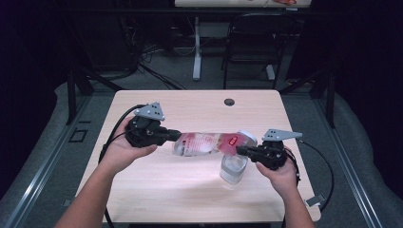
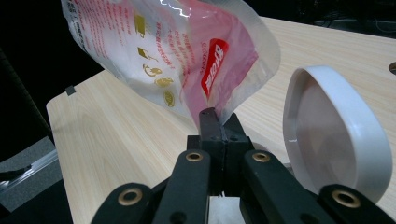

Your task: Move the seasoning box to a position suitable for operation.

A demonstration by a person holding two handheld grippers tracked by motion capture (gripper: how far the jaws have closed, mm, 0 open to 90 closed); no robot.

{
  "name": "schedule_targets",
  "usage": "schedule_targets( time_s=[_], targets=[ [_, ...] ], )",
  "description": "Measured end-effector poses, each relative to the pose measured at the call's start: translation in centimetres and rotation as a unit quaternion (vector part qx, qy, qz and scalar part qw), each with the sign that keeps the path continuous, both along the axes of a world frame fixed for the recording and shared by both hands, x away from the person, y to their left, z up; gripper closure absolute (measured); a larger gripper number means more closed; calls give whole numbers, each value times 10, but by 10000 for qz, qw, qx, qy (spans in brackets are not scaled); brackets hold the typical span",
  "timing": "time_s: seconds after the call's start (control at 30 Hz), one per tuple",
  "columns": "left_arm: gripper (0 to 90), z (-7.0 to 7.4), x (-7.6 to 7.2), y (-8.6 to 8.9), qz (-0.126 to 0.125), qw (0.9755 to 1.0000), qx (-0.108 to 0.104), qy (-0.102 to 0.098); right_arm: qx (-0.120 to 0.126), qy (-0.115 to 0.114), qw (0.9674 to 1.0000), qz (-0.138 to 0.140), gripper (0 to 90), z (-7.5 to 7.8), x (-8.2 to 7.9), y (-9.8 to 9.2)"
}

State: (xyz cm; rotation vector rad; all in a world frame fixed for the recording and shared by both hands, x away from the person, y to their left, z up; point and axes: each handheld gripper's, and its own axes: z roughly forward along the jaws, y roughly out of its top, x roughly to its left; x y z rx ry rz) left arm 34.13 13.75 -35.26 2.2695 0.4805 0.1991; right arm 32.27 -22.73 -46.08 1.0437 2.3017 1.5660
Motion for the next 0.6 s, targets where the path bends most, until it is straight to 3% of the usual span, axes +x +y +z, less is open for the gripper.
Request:
schedule_targets(
  time_s=[0.2,0.6],
  targets=[
    [887,5,-1,-5,0,9997,157,-162,9,19,10000,1,900,0,0,-1],
    [899,12,-1,-11,-24,9992,286,-264,31,29,10000,18,900,1,0,-1]
  ],
)
